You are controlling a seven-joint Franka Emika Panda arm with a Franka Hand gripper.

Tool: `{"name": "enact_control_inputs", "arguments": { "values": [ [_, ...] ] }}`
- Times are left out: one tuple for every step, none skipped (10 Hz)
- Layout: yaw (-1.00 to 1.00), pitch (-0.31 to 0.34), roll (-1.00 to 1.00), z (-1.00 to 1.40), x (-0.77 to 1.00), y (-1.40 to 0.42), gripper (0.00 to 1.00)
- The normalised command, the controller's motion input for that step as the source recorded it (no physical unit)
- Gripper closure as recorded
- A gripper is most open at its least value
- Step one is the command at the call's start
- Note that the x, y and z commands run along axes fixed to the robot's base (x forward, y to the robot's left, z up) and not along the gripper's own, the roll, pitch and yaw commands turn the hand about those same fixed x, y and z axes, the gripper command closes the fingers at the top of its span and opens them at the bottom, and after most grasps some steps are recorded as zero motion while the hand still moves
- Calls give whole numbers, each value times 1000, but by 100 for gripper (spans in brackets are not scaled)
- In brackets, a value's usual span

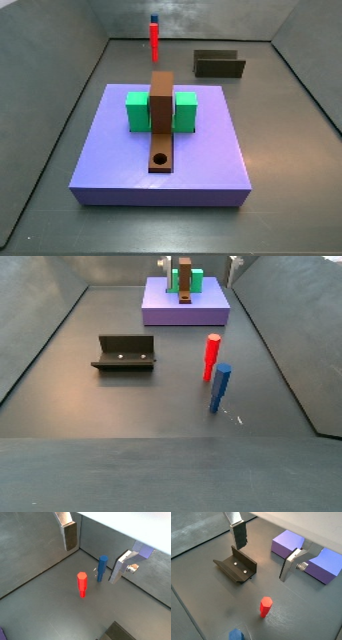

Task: Pick up the blue object. Move up. Move to above the board. Insert the blue object.
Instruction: Pick up the blue object.

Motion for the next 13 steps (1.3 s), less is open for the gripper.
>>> {"name": "enact_control_inputs", "arguments": {
  "values": [
    [0,-117,-206,-123,-103,883,0],
    [-74,-59,-94,-294,0,863,0],
    [-74,-39,-60,-334,0,883,0],
    [-17,-49,-80,-331,-9,917,0],
    [-134,-49,90,-651,-89,769,0],
    [-243,-46,250,-660,-131,569,0],
    [-291,-4,181,-540,-100,580,0],
    [-451,-16,159,-480,-343,383,0],
    [-351,-27,127,-286,-560,277,0],
    [-123,0,40,-77,-231,6,0],
    [-37,17,11,-271,0,0,0],
    [0,0,-23,-389,0,0,0],
    [0,41,0,-203,300,-60,0]
  ]
}}
